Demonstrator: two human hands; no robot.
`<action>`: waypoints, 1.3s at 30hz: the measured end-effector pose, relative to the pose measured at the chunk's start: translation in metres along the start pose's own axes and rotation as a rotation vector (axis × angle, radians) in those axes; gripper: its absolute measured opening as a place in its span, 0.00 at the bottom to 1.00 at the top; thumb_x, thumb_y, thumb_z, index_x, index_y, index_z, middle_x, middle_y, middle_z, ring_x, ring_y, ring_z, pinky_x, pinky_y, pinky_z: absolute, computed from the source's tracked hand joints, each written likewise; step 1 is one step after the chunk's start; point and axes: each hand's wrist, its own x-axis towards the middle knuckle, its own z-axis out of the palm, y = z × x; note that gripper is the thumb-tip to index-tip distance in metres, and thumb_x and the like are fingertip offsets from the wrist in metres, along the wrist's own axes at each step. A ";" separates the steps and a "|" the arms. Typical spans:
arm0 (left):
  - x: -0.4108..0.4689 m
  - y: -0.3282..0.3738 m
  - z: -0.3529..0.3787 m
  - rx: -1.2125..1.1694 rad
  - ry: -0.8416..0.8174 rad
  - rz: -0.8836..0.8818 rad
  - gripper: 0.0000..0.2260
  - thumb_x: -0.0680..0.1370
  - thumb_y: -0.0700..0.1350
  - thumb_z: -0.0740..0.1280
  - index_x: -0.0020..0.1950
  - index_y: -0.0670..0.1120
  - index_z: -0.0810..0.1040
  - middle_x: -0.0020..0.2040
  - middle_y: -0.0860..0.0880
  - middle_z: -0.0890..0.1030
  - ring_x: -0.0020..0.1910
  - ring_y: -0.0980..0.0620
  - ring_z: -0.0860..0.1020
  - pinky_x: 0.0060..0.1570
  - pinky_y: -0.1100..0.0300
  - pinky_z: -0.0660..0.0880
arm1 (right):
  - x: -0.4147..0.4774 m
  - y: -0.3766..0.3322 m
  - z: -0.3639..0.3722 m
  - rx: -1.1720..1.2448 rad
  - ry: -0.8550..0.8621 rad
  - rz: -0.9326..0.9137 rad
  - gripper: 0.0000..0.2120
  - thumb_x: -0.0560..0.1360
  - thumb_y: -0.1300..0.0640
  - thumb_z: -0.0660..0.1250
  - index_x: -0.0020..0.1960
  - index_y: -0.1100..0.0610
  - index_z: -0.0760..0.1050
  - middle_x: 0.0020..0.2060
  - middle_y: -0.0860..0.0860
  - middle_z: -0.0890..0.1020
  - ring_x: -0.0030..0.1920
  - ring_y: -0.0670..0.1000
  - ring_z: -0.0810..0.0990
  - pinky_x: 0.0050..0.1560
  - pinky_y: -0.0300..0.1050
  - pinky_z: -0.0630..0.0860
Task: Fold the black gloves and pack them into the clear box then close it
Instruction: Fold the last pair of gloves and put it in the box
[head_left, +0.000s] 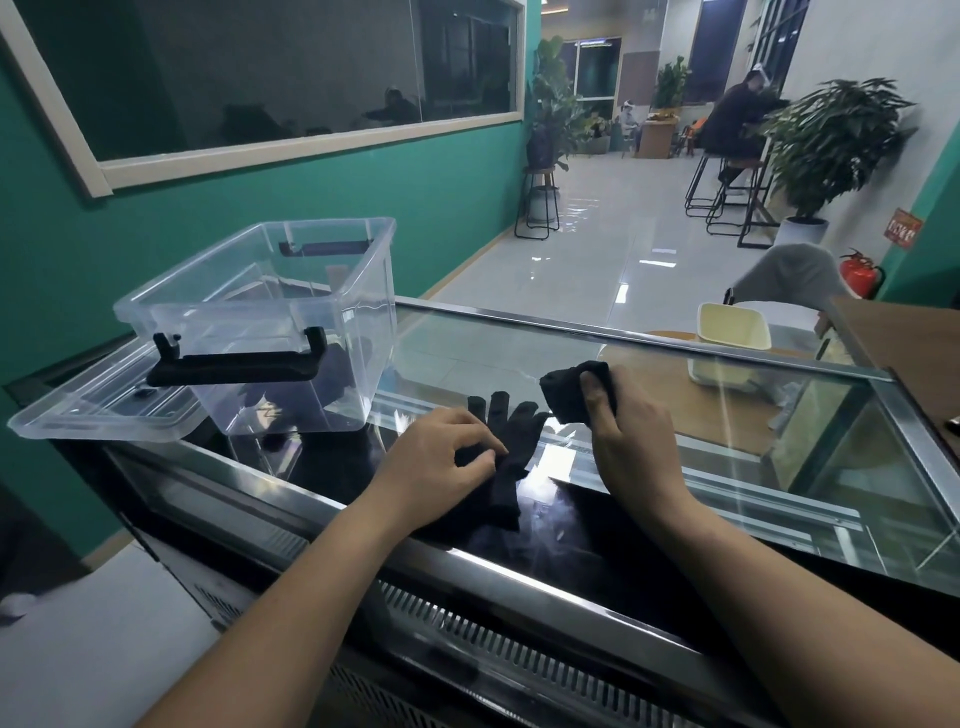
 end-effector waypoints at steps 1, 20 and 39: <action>0.000 0.002 0.000 -0.008 0.016 0.009 0.07 0.79 0.53 0.72 0.54 0.59 0.88 0.51 0.64 0.82 0.55 0.61 0.79 0.59 0.59 0.77 | 0.000 -0.001 -0.001 0.022 0.005 -0.002 0.12 0.88 0.51 0.60 0.55 0.56 0.78 0.44 0.50 0.83 0.44 0.53 0.79 0.45 0.53 0.74; 0.044 0.066 -0.023 -0.997 0.134 -0.416 0.13 0.80 0.43 0.77 0.60 0.48 0.75 0.44 0.45 0.86 0.33 0.52 0.81 0.33 0.60 0.76 | -0.009 -0.016 -0.002 0.241 -0.127 0.022 0.15 0.89 0.44 0.55 0.55 0.50 0.76 0.41 0.47 0.81 0.43 0.49 0.80 0.47 0.52 0.75; 0.086 0.062 -0.063 -0.716 0.176 -0.170 0.13 0.79 0.33 0.75 0.56 0.50 0.85 0.53 0.44 0.88 0.51 0.46 0.87 0.56 0.54 0.83 | -0.012 -0.024 -0.004 0.182 0.004 -0.029 0.11 0.86 0.52 0.64 0.45 0.46 0.76 0.37 0.45 0.81 0.41 0.45 0.80 0.43 0.37 0.73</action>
